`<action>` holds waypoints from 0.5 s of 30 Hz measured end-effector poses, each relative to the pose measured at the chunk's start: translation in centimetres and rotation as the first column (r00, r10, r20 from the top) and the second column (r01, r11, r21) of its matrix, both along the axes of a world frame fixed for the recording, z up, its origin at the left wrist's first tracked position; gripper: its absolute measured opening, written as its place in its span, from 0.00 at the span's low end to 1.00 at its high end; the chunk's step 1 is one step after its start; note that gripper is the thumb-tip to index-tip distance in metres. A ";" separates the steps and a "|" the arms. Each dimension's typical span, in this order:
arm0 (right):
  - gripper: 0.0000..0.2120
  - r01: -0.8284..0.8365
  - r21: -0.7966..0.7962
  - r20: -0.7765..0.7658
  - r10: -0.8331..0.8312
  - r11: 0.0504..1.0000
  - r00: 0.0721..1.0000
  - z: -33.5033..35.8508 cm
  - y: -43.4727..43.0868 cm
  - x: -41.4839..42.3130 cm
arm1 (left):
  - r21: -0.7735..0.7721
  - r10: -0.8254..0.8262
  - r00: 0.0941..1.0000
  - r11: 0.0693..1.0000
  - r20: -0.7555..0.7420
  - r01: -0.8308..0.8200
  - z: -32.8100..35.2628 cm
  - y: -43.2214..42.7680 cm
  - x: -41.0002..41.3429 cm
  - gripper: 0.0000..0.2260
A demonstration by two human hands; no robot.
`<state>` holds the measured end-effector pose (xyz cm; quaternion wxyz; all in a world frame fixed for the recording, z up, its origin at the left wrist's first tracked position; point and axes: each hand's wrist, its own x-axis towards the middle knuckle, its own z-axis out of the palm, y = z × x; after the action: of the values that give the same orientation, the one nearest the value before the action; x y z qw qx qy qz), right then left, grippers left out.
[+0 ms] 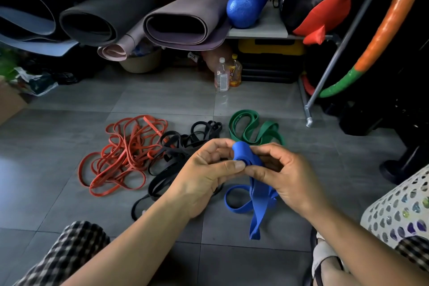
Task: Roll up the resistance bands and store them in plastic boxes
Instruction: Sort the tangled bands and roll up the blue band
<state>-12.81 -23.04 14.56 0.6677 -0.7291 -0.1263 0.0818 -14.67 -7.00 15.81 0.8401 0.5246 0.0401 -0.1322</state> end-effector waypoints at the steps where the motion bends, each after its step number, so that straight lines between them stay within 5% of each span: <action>1: 0.18 0.004 -0.015 0.005 -0.004 1.000 1.000 -0.1 0.0 -0.1 | -0.010 0.005 1.000 1.000 -0.003 -0.005 0.0 -0.1 -0.1 0.14; 5: 0.17 0.010 -0.107 0.057 -0.004 0.994 0.998 -0.6 0.1 -0.3 | -0.029 0.001 0.999 1.000 -0.038 -0.002 -0.1 -0.1 -0.3 0.14; 10: 0.25 0.150 -0.484 0.389 0.058 0.862 0.919 -1.2 -0.2 -0.1 | 0.067 -0.054 0.996 0.996 -0.070 0.059 0.0 0.2 -0.1 0.21; 15: 0.18 0.218 -0.616 0.533 0.197 0.757 0.823 -1.7 0.4 -0.3 | 0.147 0.098 0.978 0.987 -0.181 -0.072 -0.5 -0.9 -0.2 0.02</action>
<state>-13.13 -22.60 12.88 0.3021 -0.9058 -0.2782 -0.1041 -14.89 -7.88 15.31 0.7987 0.5649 0.1508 -0.1420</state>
